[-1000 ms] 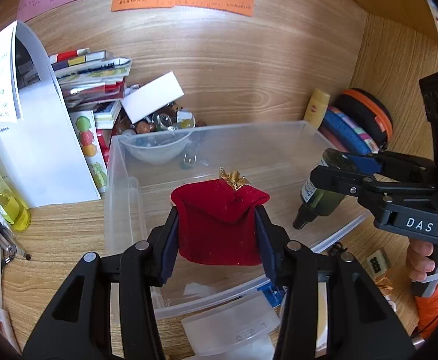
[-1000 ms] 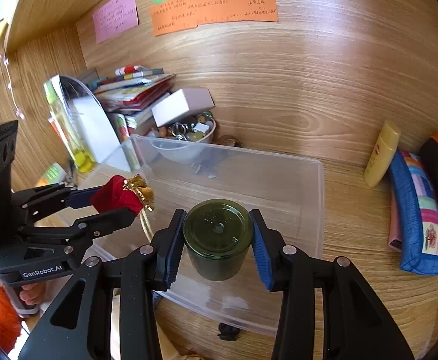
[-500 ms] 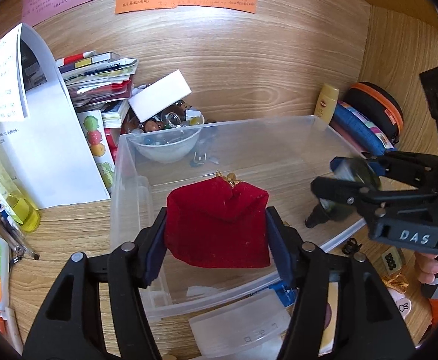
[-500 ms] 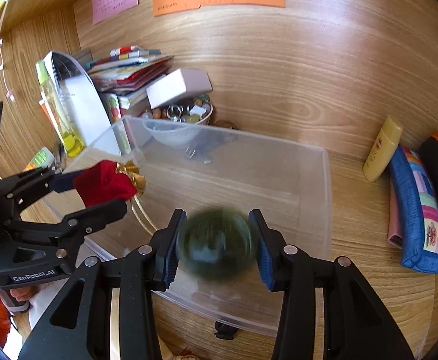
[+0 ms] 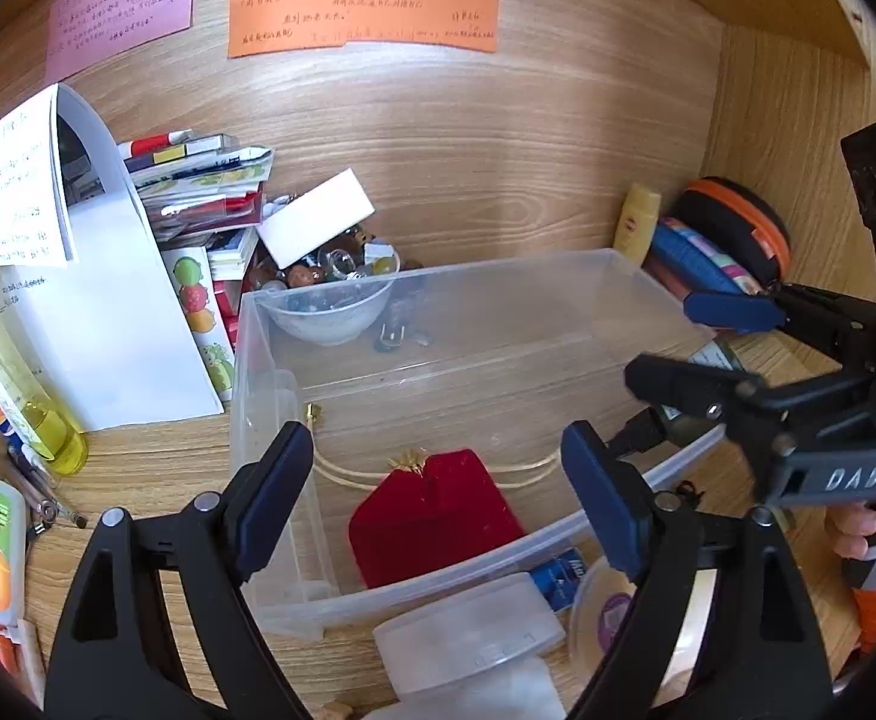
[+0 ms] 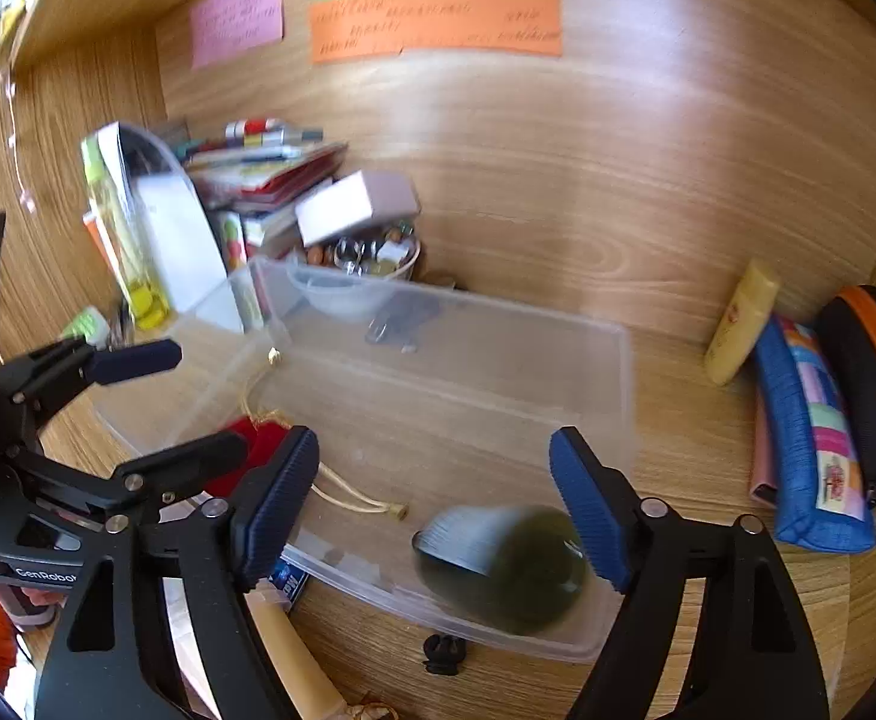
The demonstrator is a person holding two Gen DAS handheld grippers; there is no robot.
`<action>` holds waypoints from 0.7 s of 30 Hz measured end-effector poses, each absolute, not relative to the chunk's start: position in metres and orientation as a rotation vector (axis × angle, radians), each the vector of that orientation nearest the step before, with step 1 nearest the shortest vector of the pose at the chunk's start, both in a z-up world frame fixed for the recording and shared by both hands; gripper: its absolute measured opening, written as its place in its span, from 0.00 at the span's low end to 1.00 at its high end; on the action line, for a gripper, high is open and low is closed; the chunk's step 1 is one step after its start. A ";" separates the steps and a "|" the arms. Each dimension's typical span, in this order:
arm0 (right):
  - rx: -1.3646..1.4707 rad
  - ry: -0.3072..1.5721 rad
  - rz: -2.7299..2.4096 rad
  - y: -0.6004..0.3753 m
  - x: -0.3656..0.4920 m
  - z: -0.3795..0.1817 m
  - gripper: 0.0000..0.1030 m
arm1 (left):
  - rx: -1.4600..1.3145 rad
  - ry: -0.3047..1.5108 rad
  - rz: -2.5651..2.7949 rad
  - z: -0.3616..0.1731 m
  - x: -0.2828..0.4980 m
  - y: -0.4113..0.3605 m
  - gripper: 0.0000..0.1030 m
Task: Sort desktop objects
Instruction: 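Lower the green jar into the box with the right tool while the left tool releases the red pouch, then grasp the white drawstring pouch with the left tool while the right tool grasps the small green block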
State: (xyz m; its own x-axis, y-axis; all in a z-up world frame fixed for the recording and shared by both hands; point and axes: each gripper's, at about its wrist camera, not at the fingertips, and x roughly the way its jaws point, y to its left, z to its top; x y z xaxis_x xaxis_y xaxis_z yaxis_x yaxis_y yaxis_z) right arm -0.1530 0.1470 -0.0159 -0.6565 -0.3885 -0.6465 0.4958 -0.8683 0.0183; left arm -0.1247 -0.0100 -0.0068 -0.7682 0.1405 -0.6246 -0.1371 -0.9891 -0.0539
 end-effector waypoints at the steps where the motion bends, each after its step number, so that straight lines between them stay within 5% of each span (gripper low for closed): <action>1: 0.899 0.217 -2.487 0.150 -0.151 -0.012 0.76 | -0.986 -0.014 2.825 -0.005 -0.124 -0.011 0.89; 5: 0.851 0.196 -2.538 0.163 -0.143 0.003 0.86 | -0.956 0.007 2.873 0.000 -0.118 -0.011 0.91; 16: 0.822 0.179 -2.614 0.201 -0.113 0.018 0.88 | -0.942 -0.019 2.907 0.015 -0.089 -0.027 0.93; 21: 0.818 0.169 -2.647 0.216 -0.094 0.013 0.99 | -0.968 0.038 2.945 0.017 -0.066 -0.039 0.94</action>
State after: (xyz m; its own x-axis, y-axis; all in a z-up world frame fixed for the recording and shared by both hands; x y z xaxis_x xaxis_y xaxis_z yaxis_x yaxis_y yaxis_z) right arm -0.0941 0.2156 0.0128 -0.7658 -0.3064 -0.5653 0.3760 -0.9266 -0.0070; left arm -0.0663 -0.0386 0.0175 -0.8044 0.0313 -0.5933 -0.0468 -0.9988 0.0107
